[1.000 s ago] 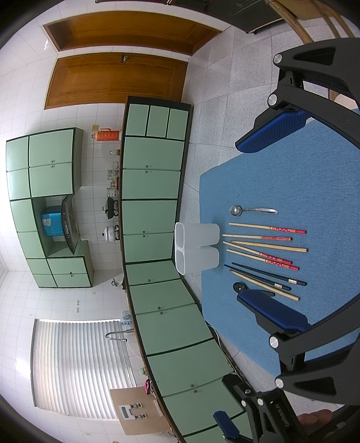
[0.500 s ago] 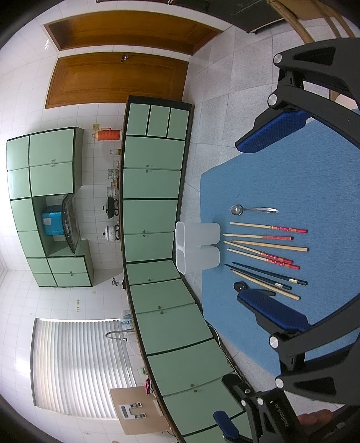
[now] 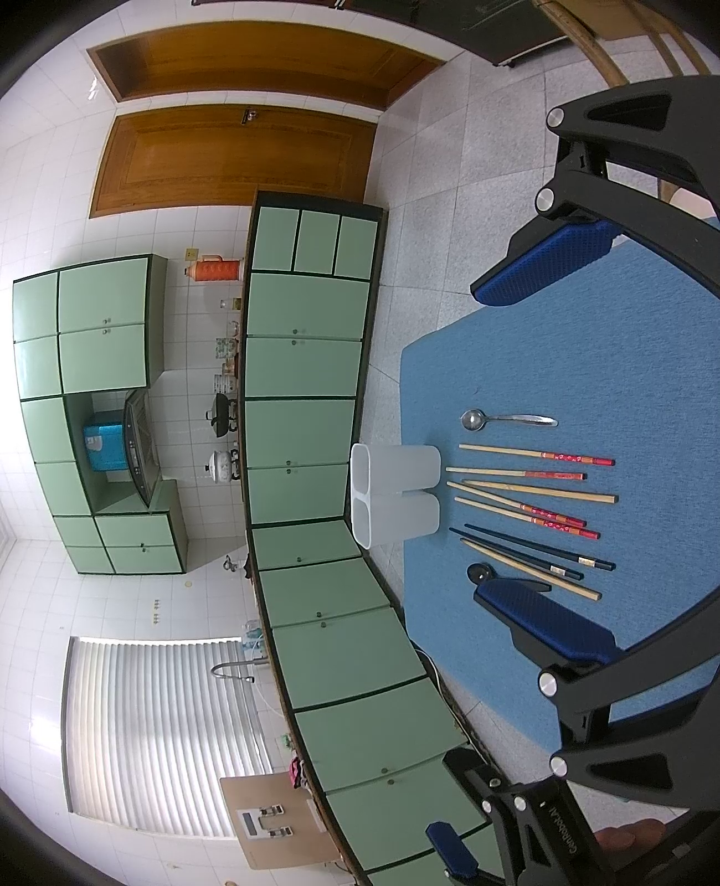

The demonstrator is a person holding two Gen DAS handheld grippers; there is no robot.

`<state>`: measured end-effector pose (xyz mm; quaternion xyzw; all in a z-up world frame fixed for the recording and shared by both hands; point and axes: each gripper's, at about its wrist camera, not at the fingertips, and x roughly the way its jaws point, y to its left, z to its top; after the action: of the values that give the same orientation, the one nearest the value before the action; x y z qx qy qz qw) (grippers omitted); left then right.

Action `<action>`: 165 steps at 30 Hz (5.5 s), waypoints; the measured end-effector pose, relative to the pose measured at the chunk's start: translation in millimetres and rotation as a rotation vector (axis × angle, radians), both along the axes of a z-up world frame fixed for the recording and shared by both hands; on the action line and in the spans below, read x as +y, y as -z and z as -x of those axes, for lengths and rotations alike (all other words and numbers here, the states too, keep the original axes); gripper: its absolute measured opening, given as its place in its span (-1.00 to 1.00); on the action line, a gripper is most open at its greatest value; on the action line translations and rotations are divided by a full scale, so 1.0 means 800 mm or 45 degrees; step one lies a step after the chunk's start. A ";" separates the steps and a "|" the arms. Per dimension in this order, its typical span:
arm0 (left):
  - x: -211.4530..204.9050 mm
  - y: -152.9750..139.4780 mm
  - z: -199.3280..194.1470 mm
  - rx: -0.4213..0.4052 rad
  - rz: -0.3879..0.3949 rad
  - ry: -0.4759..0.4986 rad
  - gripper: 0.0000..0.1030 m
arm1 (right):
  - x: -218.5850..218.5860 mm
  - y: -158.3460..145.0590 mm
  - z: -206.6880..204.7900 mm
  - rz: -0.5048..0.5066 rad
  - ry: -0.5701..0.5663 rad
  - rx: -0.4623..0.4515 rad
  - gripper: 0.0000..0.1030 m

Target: Organize utensils

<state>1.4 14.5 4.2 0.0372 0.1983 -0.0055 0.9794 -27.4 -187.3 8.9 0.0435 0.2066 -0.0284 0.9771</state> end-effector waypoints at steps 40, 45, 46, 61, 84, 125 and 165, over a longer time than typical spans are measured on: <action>0.045 0.030 -0.118 0.229 -0.002 -0.038 0.90 | -0.021 0.023 -0.099 0.041 -0.010 0.133 0.77; 0.044 0.046 -0.178 0.334 -0.006 -0.035 0.90 | -0.034 0.035 -0.148 0.019 -0.046 0.232 0.57; 0.043 0.053 -0.197 0.376 -0.004 -0.028 0.90 | -0.038 0.041 -0.165 0.007 -0.061 0.272 0.50; 0.035 0.150 -0.340 0.779 0.048 -0.020 0.56 | -0.048 0.142 -0.318 -0.047 -0.190 0.653 0.02; 0.015 0.188 -0.396 0.972 0.103 0.010 0.19 | -0.064 0.198 -0.397 -0.128 -0.165 0.863 -0.15; 0.016 0.160 -0.347 0.822 0.235 0.099 0.20 | -0.056 0.161 -0.342 -0.111 -0.195 0.658 -0.46; -0.004 0.106 -0.335 0.541 0.244 0.227 -0.84 | -0.066 0.135 -0.338 -0.142 -0.187 0.553 -0.46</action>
<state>269.7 11.4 -81.0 -0.0404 0.3943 -0.1185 0.9104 243.3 -240.0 -99.0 0.0749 0.4158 0.0455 0.9052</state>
